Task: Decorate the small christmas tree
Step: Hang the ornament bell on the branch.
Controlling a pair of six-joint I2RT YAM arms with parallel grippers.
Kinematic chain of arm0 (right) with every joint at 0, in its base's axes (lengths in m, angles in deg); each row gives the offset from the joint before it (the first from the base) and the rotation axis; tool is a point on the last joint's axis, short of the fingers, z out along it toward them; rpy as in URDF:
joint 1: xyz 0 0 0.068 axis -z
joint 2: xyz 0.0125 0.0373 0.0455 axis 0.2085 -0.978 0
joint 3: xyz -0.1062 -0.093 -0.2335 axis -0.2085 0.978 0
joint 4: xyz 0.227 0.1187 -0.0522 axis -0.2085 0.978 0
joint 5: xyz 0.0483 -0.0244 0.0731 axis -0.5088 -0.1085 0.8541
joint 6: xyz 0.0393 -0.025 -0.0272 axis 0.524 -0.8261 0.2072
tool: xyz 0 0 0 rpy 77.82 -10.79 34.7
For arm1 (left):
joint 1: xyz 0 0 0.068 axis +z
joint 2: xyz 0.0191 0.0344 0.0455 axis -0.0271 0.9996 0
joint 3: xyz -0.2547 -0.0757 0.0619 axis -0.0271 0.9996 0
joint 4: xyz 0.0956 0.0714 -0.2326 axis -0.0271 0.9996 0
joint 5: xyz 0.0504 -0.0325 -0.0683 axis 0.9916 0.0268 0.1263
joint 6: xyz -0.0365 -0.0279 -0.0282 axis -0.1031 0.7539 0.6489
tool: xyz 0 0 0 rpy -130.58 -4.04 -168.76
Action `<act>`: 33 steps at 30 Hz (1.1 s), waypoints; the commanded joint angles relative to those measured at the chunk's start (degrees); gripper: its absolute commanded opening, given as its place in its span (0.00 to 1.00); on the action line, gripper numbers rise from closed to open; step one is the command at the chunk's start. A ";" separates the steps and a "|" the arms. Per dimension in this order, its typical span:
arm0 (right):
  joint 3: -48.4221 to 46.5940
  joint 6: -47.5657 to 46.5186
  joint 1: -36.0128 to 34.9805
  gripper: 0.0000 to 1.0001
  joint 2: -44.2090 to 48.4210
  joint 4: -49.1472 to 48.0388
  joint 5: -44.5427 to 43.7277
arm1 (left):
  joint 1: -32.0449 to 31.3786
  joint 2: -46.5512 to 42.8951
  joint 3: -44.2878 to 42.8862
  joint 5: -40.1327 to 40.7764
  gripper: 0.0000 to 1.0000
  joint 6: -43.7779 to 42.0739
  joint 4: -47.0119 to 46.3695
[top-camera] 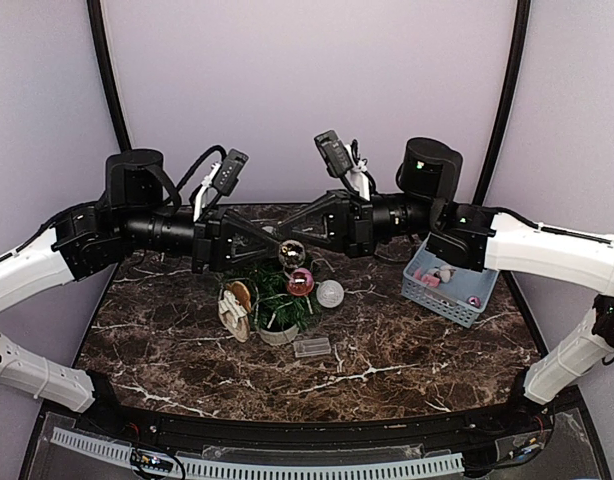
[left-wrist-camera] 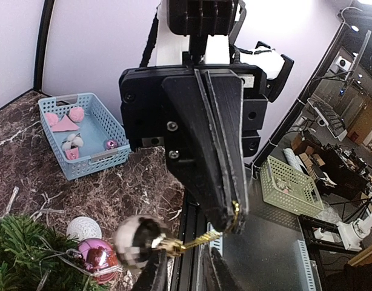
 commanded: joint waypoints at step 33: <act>-0.28 -0.14 0.25 0.00 2.02 -2.21 -4.01 | -0.37 -1.90 -0.92 1.24 0.38 -2.42 -2.22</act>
